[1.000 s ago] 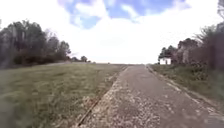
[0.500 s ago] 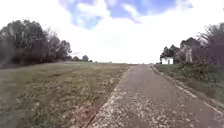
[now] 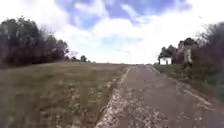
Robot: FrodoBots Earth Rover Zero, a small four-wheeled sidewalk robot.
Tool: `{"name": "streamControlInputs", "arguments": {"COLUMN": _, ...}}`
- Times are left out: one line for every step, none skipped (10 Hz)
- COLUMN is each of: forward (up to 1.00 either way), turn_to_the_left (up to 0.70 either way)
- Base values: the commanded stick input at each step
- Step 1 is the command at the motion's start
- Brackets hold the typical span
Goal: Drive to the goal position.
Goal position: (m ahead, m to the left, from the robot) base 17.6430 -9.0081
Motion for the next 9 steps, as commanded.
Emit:
{"name": "streamControlInputs", "arguments": {"forward": 0.85, "turn_to_the_left": -0.34}}
{"name": "streamControlInputs", "arguments": {"forward": 0.85, "turn_to_the_left": -0.34}}
{"name": "streamControlInputs", "arguments": {"forward": 0.85, "turn_to_the_left": -0.34}}
{"name": "streamControlInputs", "arguments": {"forward": 0.85, "turn_to_the_left": -0.34}}
{"name": "streamControlInputs", "arguments": {"forward": 0.85, "turn_to_the_left": -0.34}}
{"name": "streamControlInputs", "arguments": {"forward": 0.85, "turn_to_the_left": -0.34}}
{"name": "streamControlInputs", "arguments": {"forward": 0.85, "turn_to_the_left": 0.00}}
{"name": "streamControlInputs", "arguments": {"forward": 0.85, "turn_to_the_left": 0.00}}
{"name": "streamControlInputs", "arguments": {"forward": 0.85, "turn_to_the_left": 0.00}}
